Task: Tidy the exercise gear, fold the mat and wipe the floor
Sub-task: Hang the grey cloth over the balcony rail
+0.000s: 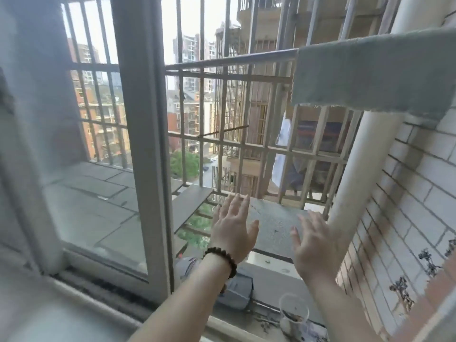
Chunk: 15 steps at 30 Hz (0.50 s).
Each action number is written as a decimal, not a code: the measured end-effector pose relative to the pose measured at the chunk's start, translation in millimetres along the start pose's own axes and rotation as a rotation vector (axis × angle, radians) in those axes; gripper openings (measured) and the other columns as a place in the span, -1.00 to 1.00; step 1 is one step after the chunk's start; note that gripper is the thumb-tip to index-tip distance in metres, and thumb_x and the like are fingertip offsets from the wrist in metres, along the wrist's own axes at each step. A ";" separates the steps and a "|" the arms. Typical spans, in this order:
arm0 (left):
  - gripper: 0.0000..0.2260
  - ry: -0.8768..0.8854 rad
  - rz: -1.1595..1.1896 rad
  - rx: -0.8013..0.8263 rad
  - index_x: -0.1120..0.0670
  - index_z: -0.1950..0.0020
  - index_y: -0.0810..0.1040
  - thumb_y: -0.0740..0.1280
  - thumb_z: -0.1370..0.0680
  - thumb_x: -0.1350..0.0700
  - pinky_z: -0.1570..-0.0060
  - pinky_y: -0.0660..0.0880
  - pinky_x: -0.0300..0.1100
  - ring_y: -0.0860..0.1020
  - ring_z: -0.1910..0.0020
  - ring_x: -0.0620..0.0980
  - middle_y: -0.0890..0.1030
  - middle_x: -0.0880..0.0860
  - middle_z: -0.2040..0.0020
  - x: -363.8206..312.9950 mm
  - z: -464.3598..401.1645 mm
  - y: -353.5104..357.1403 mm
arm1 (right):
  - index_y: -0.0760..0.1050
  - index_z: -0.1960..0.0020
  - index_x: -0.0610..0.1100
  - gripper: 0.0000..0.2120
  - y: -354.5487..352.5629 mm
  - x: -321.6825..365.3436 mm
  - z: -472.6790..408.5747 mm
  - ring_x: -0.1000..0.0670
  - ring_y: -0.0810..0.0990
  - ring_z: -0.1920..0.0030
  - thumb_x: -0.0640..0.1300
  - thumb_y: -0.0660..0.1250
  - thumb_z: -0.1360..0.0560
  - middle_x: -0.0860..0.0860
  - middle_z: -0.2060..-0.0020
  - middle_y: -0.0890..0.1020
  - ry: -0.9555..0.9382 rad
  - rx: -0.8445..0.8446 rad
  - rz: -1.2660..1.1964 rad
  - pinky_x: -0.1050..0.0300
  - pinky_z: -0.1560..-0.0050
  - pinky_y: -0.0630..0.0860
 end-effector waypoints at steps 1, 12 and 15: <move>-0.44 -0.022 -0.013 0.014 -0.10 -0.58 -0.07 0.00 -0.62 -0.20 -0.53 -0.14 0.02 -0.12 -0.56 -0.05 -0.02 -0.05 -0.59 5.2 13.0 5.2 | 0.43 -0.34 -0.20 -0.62 10.7 1.7 10.6 -0.11 0.20 -0.47 -0.04 0.12 -0.61 -0.14 -0.42 0.35 0.001 0.054 -0.016 0.00 -0.45 0.03; -0.42 -0.205 -0.056 0.067 -0.04 -0.58 0.05 0.01 -0.58 -0.19 -0.50 -0.18 -0.04 -0.03 -0.56 -0.02 0.11 0.01 -0.58 49.7 137.7 17.4 | 0.33 -0.42 -0.14 -0.57 81.1 52.6 117.3 -0.09 0.10 -0.50 -0.04 0.16 -0.60 -0.11 -0.47 0.26 -0.115 0.394 -0.196 -0.02 -0.50 0.01; -0.38 -0.269 -0.058 0.044 0.00 -0.53 0.24 0.01 -0.49 -0.19 -0.49 0.06 0.05 0.18 -0.52 0.02 0.30 0.04 -0.51 61.1 173.4 14.4 | 0.35 -0.42 -0.13 -0.57 93.7 76.2 147.6 -0.08 0.08 -0.51 -0.02 0.15 -0.59 -0.09 -0.48 0.25 -0.164 0.468 -0.247 -0.02 -0.50 -0.03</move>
Point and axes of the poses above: each hand's wrist, its own z-axis away from the middle knuckle, its own y-axis out of the palm, x = y × z, the point moved 8 cm from there along -z, towards the middle knuckle
